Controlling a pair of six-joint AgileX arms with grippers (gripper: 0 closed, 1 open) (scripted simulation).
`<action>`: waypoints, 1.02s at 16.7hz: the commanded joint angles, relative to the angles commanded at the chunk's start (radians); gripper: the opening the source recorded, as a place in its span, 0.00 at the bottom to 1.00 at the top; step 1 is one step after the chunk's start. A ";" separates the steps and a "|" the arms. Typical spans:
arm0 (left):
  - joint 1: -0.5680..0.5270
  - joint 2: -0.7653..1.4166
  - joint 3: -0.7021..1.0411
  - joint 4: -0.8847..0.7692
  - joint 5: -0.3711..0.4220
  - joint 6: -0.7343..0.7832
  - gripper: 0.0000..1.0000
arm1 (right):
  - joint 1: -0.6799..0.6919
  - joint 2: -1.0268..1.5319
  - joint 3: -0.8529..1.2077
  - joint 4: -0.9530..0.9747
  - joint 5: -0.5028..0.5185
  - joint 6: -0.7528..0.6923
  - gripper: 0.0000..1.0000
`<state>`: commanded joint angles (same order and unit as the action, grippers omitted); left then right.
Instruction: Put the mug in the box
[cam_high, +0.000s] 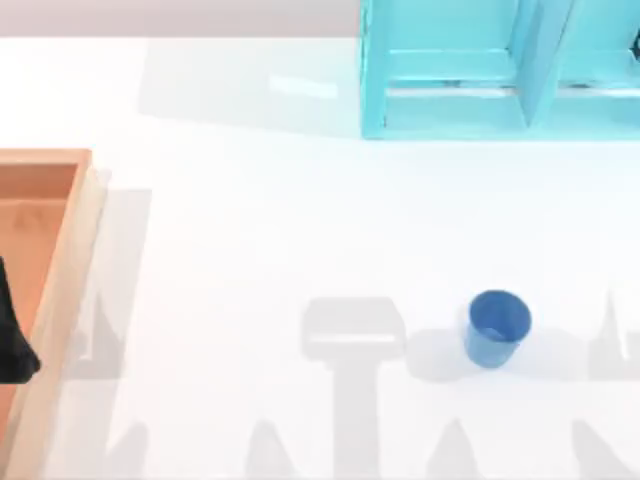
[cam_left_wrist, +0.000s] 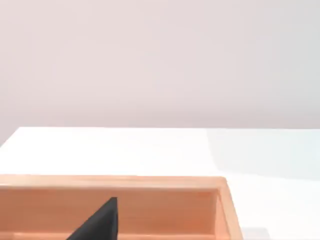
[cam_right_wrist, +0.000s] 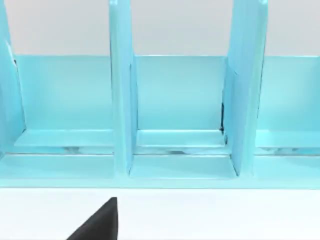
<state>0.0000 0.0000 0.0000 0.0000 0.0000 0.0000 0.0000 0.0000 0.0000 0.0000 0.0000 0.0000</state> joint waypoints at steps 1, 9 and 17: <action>0.000 0.000 0.000 0.000 0.000 0.000 1.00 | 0.000 0.000 0.000 0.000 0.000 0.000 1.00; -0.038 0.241 0.201 -0.134 -0.043 -0.110 1.00 | 0.000 0.000 0.000 0.000 0.000 0.000 1.00; -0.177 0.905 0.786 -0.505 -0.148 -0.406 1.00 | 0.000 0.000 0.000 0.000 0.000 0.000 1.00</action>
<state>-0.1768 0.9048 0.7863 -0.5053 -0.1484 -0.4059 0.0000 0.0000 0.0000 0.0000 0.0000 0.0000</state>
